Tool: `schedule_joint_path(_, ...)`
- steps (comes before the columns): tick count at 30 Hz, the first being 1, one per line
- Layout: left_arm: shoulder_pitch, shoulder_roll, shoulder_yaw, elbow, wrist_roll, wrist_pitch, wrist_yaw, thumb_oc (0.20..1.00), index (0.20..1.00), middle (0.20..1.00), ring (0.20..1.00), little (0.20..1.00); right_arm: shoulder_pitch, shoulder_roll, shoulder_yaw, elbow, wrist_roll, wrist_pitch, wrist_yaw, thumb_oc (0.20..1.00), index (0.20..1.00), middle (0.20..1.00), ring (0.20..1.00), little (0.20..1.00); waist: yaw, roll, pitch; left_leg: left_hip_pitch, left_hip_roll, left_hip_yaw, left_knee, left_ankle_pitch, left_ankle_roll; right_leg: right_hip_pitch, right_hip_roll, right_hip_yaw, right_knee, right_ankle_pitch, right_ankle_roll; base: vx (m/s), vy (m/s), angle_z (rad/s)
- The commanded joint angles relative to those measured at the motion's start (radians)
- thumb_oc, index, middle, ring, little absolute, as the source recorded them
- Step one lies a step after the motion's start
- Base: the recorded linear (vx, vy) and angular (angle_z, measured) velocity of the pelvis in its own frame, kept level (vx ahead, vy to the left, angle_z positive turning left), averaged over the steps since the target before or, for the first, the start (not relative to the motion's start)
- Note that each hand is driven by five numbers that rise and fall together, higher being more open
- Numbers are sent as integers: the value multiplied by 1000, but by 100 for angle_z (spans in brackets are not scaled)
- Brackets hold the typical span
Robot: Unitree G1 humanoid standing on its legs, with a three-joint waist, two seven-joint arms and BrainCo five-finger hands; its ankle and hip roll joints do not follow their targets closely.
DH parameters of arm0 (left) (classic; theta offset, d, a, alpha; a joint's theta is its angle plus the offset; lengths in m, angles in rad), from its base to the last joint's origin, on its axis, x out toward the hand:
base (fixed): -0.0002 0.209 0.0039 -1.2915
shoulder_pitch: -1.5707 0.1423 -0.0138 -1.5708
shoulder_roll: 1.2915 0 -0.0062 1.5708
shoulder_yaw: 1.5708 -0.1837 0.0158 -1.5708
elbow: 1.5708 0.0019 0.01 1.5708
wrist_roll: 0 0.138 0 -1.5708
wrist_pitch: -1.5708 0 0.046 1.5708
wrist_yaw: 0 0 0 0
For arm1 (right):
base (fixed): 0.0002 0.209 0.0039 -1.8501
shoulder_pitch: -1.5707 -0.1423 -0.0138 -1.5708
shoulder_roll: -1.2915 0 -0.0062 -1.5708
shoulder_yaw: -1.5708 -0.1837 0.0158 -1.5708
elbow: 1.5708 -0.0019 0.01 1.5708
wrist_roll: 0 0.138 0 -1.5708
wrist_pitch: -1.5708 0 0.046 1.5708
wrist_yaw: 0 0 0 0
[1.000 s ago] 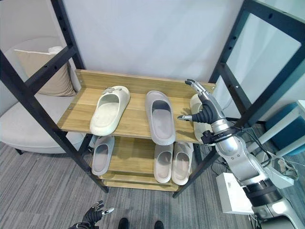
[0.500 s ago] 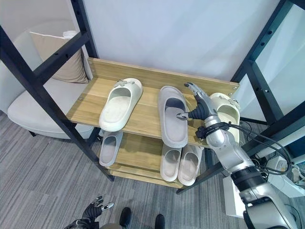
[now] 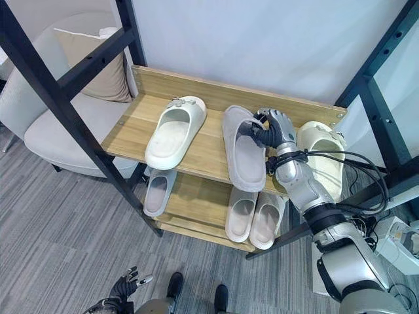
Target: Arrange the slippers neatly on the shoe rack.
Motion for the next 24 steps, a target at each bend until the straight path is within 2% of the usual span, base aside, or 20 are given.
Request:
schedule_joint_path(1, -65, 22, -25, 5, -26, -38, 13, 1000, 1000, 1000, 1000, 1000, -57, -5, 35, 25, -17, 28, -8, 200, 200, 200, 200, 200, 64, -30, 30, 89, -13, 8, 4, -83, 2, 146, -92, -9, 1, -104, 100, 0, 0, 0)
schedule_joint_path(4, -65, 23, -12, -4, -20, -35, 14, 1000, 1000, 1000, 1000, 1000, 8, 5, -28, -83, -16, 14, -34, 200, 200, 200, 200, 200, 55, -21, 24, 104, -11, 13, 4, -86, 1, 158, -94, -7, 1, -108, 100, 0, 0, 0)
schedule_joint_path(7, -65, 12, 12, 4, 0, -25, 23, 1000, 1000, 1000, 1000, 1000, 104, 48, -152, -325, 17, -33, -71, 200, 200, 200, 200, 200, 37, -8, 18, 118, -10, 19, 4, -87, 1, 165, -93, -1, 1, -112, 97, 7, -20, 4)
schedule_joint_path(9, -57, 9, 18, -1, 2, -25, 25, 1000, 1000, 1000, 1000, 1000, 178, 76, -188, -419, 21, -57, -48, 200, 200, 200, 200, 200, 31, -3, 13, 127, -8, 26, 4, -89, -1, 171, -92, 0, 1, -114, 96, -5, -24, 3)
schedule_joint_path(11, -47, 3, 27, -13, 6, -16, 31, 1000, 1000, 1000, 1000, 1000, 235, 99, -247, -585, 97, -94, -17, 200, 200, 200, 200, 200, 11, 4, 8, 129, -3, 33, 4, -78, -2, 167, -90, 7, 1, -104, 94, -43, -44, -4)
schedule_joint_path(13, -36, -1, 35, -13, 14, -6, 22, 1000, 1000, 1000, 1000, 1000, 268, 88, -274, -669, 97, -109, 2, 200, 200, 200, 200, 200, -3, 8, 0, 141, 0, 41, 4, -88, -4, 175, -90, 11, 1, -114, 93, -14, -54, 2)
schedule_joint_path(15, -31, -9, 41, 2, 16, -5, 22, 1000, 1000, 1000, 1000, 1000, 313, 95, -318, -778, 138, -144, 5, 200, 200, 200, 200, 200, -21, 17, -1, 140, 3, 49, 4, -77, -4, 169, -86, 21, 1, -102, 91, -73, -50, 0)
schedule_joint_path(17, -25, -11, 43, 0, 16, -4, 19, 1000, 1000, 1000, 1000, 1000, 331, 96, -332, -807, 144, -151, 13, 200, 200, 200, 200, 200, -25, 21, -4, 141, 5, 52, 4, -77, -4, 169, -85, 24, 1, -101, 90, -61, -35, -4)
schedule_joint_path(18, -19, -15, 51, 12, 23, -4, 18, 1000, 1000, 1000, 1000, 1000, 351, 106, -372, -901, 183, -182, 24, 200, 200, 200, 200, 200, -41, 27, -8, 144, 8, 60, 4, -74, -5, 168, -81, 30, 1, -101, 87, -78, -46, -17)
schedule_joint_path(24, -7, -34, 49, 40, 22, 0, 9, 1000, 1000, 1000, 1000, 1000, 398, 136, -384, -1086, 364, -258, 112, 200, 200, 200, 200, 200, -77, 44, -18, 158, 12, 70, 4, -76, -13, 180, -76, 36, 2, -110, 80, -34, -42, -20)
